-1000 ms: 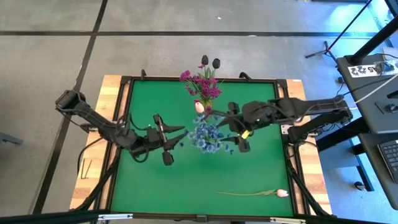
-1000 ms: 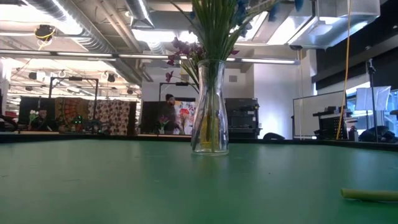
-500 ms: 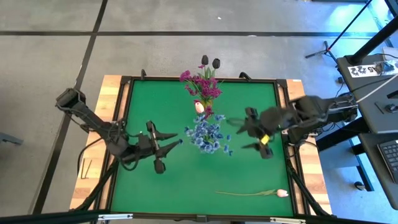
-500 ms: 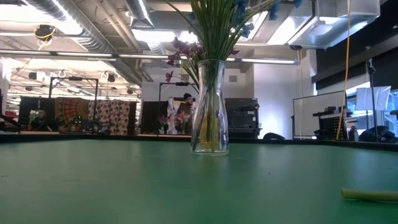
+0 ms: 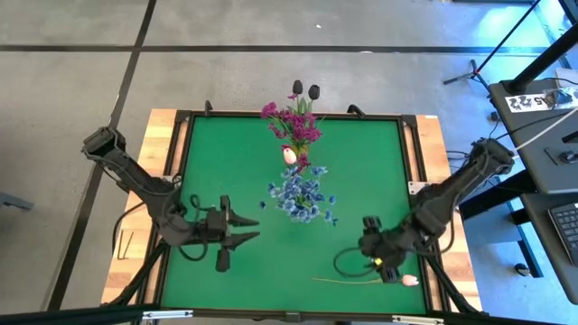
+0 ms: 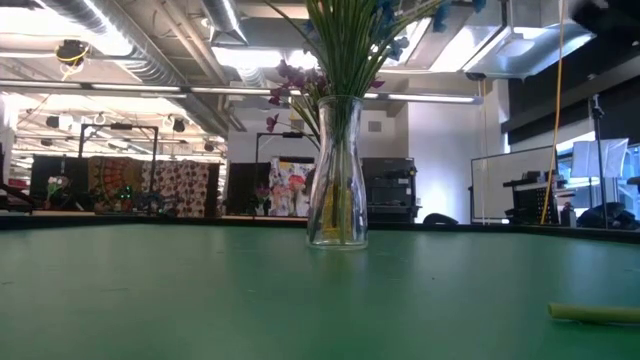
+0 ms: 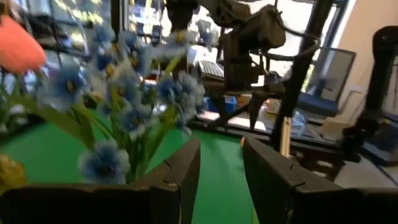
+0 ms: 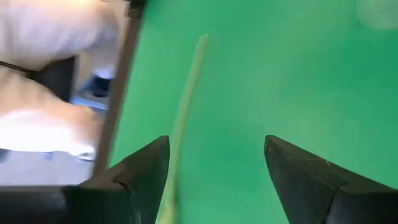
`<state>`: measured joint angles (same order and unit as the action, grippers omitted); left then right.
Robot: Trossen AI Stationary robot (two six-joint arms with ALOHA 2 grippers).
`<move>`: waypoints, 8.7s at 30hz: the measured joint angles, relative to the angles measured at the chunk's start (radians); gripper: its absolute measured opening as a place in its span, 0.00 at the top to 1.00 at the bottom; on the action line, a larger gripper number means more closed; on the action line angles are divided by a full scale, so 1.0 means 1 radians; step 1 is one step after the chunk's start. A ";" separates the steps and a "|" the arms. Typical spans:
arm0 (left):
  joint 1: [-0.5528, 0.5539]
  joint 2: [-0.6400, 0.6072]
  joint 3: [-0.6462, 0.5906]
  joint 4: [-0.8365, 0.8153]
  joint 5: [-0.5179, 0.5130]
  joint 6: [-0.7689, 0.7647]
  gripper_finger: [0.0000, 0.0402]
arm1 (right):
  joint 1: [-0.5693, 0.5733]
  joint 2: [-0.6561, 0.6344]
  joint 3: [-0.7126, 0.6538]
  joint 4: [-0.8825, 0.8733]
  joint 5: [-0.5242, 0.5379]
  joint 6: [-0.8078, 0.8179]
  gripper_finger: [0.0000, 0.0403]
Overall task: Sort flowers into vase by color
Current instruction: Put the pink flower into the transparent vase
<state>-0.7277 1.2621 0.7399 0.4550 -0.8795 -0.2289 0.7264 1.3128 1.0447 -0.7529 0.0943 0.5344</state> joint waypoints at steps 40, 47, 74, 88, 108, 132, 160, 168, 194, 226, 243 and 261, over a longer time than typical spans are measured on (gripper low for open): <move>0.010 0.095 0.000 -0.027 0.007 -0.214 0.71 | 0.198 0.381 -0.151 0.126 -0.065 0.308 0.87; 0.022 0.096 0.000 0.019 0.009 -0.209 0.71 | 0.130 0.392 -0.040 -0.142 -0.062 0.188 0.95; 0.169 0.095 0.588 -0.516 0.191 -0.056 0.71 | 0.084 0.386 0.766 -0.819 0.484 -0.228 0.98; 0.369 0.095 0.780 -0.749 0.599 -0.204 0.71 | 0.017 0.387 0.981 -0.818 0.895 -0.710 0.98; 0.724 0.095 0.835 -0.938 1.055 -0.358 0.71 | -0.239 0.493 0.981 -0.781 1.258 -1.108 0.98; 0.782 0.171 0.836 -0.945 1.192 -0.342 0.71 | -0.295 0.506 0.981 -0.288 1.212 -1.573 0.98; 0.804 0.146 0.834 -0.991 1.142 -0.312 0.71 | -0.294 0.506 0.981 -0.259 1.177 -1.583 0.98; 0.804 0.168 0.834 -0.985 1.177 -0.314 0.71 | -0.295 0.505 0.981 -0.247 1.177 -1.584 0.98; 0.803 0.169 0.834 -0.997 1.134 -0.278 0.98 | -0.295 0.504 0.981 -0.242 1.171 -1.581 0.98; 0.744 0.008 0.834 -0.968 0.663 -0.011 1.00 | -0.163 0.274 0.981 -0.230 0.828 -0.939 0.40; 0.574 -0.230 0.280 -0.262 0.484 0.215 1.00 | -0.163 0.093 0.728 -0.091 0.494 -0.711 0.40; 0.583 -0.240 -0.214 0.537 0.614 0.264 1.00 | -0.208 -0.351 0.007 0.615 0.462 -0.720 0.40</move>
<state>-0.1444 1.0217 0.5262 0.9919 -0.2655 0.0351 0.5189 0.9614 1.0515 -0.1377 0.5559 -0.1858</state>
